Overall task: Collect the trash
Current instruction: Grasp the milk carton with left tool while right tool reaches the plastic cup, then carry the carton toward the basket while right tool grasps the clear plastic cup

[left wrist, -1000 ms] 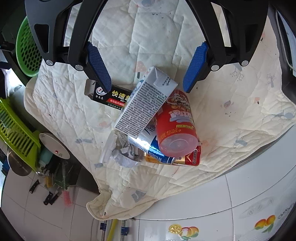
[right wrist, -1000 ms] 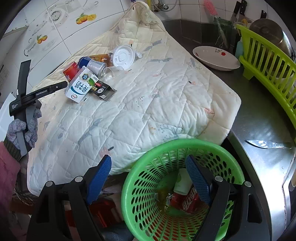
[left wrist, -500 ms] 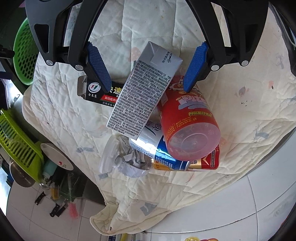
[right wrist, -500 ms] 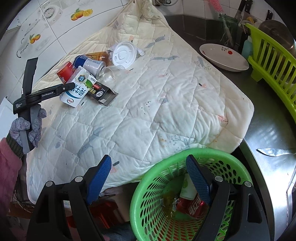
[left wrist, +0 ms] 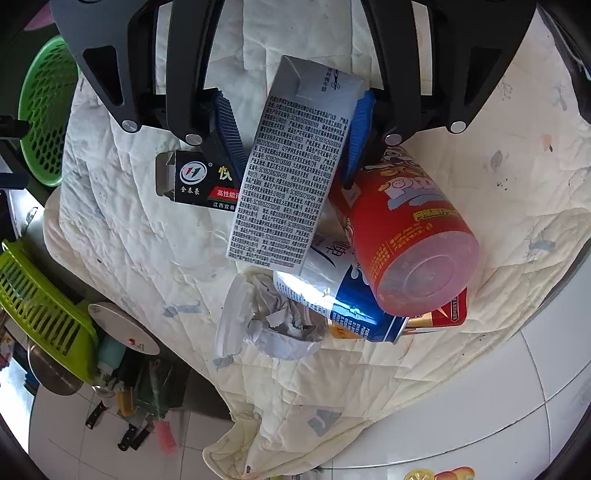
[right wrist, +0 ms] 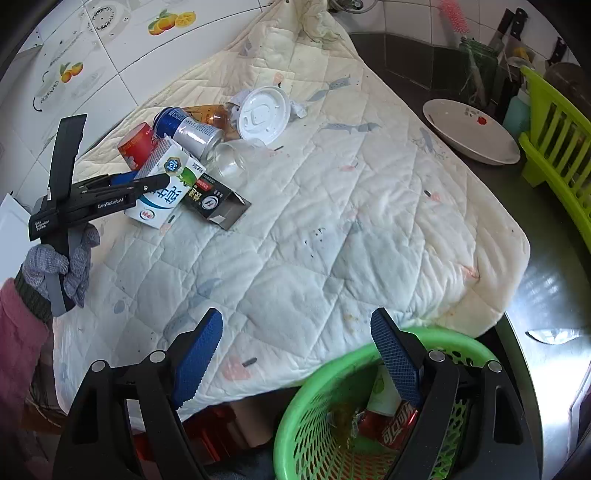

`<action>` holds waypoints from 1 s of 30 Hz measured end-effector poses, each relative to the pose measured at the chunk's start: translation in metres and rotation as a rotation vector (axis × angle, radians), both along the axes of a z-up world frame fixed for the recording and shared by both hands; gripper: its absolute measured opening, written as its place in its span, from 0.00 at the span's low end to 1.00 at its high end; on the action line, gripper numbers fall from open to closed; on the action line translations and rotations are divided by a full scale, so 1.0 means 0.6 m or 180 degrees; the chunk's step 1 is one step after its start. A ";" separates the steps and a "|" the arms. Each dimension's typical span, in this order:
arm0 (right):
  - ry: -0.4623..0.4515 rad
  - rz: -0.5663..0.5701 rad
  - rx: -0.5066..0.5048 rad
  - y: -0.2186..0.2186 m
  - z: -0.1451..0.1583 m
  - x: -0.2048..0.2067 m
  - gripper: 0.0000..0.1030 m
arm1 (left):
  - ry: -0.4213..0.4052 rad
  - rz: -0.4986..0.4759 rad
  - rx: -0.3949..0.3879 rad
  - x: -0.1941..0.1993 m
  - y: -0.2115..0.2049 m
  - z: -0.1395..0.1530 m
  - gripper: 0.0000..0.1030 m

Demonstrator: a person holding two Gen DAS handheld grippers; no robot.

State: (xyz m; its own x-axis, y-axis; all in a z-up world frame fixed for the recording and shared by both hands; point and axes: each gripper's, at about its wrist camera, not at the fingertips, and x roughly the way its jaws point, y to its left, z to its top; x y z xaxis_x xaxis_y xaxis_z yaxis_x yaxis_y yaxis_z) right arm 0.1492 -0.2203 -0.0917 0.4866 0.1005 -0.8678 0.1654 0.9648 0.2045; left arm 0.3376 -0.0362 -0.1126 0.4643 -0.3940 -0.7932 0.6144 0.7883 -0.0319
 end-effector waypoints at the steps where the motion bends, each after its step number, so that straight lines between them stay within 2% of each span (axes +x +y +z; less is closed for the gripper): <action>1: -0.0011 0.0011 -0.0002 0.002 0.001 0.006 0.77 | -0.0009 0.0001 0.0005 -0.001 0.001 0.000 0.47; 5: -0.0051 0.0055 0.0017 0.008 0.008 0.034 0.77 | -0.0019 0.0092 -0.0022 -0.009 0.007 0.002 0.41; 8: -0.0076 0.0105 0.0092 0.014 0.016 0.064 0.77 | -0.0021 0.0147 -0.0088 -0.020 0.019 0.008 0.40; 15: -0.0055 0.0105 0.0514 0.019 0.026 0.158 0.74 | -0.0072 0.0252 -0.0133 -0.057 0.053 0.020 0.40; 24: 0.0153 -0.0226 0.1101 0.010 0.013 0.280 0.73 | -0.0102 0.0390 -0.0266 -0.091 0.107 0.035 0.40; 30: 0.0355 -0.0506 0.1287 -0.003 -0.020 0.339 0.70 | -0.0148 0.0446 -0.0273 -0.107 0.131 0.039 0.40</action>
State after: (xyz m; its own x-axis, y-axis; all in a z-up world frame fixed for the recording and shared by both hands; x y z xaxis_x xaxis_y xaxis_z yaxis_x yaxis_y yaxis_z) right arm 0.3527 -0.2220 -0.1040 0.4292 0.3739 -0.8222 0.3476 0.7718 0.5325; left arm 0.2733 0.0423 -0.0889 0.5549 -0.3882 -0.7358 0.5011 0.8620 -0.0769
